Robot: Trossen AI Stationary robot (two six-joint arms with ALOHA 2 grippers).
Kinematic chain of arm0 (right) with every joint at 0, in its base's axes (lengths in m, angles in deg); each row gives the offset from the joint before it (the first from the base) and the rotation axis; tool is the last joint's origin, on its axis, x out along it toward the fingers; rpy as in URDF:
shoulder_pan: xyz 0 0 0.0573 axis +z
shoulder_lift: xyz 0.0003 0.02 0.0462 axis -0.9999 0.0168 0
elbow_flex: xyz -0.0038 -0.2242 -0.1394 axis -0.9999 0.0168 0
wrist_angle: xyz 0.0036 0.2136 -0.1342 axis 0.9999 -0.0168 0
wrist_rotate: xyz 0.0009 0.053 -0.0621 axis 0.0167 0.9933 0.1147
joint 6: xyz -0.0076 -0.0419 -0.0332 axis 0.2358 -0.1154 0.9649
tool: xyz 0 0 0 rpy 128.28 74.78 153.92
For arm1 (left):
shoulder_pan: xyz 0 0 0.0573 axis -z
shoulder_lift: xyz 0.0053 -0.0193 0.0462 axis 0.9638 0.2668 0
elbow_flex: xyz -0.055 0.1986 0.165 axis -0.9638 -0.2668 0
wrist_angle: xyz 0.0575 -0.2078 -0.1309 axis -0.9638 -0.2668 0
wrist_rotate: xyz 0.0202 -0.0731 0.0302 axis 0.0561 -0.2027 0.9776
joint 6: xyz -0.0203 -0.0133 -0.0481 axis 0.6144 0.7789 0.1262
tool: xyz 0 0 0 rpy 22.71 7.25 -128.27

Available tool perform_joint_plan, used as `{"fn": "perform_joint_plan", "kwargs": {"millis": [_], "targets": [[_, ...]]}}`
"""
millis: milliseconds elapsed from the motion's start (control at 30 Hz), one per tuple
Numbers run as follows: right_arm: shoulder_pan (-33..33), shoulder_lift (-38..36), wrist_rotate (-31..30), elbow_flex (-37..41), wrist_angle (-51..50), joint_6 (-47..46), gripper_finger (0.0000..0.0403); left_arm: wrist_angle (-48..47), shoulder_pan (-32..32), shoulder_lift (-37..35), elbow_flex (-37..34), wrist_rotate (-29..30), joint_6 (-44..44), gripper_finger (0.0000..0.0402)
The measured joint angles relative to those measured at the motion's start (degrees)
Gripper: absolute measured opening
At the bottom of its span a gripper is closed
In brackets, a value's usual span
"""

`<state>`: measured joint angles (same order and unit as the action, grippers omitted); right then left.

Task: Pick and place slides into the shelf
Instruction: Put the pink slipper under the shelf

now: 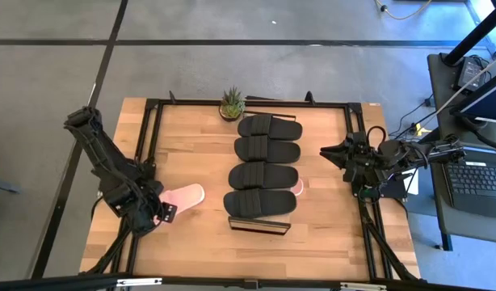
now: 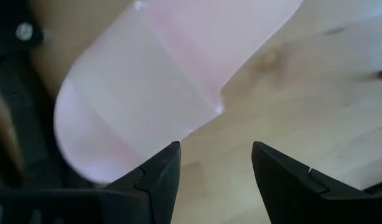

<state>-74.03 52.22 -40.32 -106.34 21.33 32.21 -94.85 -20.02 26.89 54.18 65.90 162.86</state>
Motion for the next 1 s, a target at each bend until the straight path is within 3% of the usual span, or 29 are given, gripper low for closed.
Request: {"fn": "perform_joint_plan", "kwargs": {"millis": [133, 333, 700, 833, 1000], "targets": [[0.0, 0.0, -0.02, 0.0, 0.0, -0.9, 0.0087, 0.03, 1.09, 0.0, -1.54, -4.84, 0.16, 0.0188], [0.0, -0.01, -0.02, 0.0, 0.02, -2.28, 0.0087, -2.68, 2.55, -0.12, -1.58, -7.24, 0.46, 0.0188], [0.0, 0.04, -0.09, 0.0, 0.02, -2.46, 0.0087, -4.59, 6.0, 0.37, -1.6, -8.37, 0.11, 0.0188], [0.0, 0.06, -1.99, 0.0, 0.04, -2.48, 0.0087, -4.6, 7.02, 2.13, -1.63, -14.49, 1.01, 0.0188], [0.0, 0.06, -2.32, 0.0, 0.07, -3.31, 0.0087, -4.35, 7.8, 4.74, -1.63, -12.06, 1.09, 0.0188]]}}
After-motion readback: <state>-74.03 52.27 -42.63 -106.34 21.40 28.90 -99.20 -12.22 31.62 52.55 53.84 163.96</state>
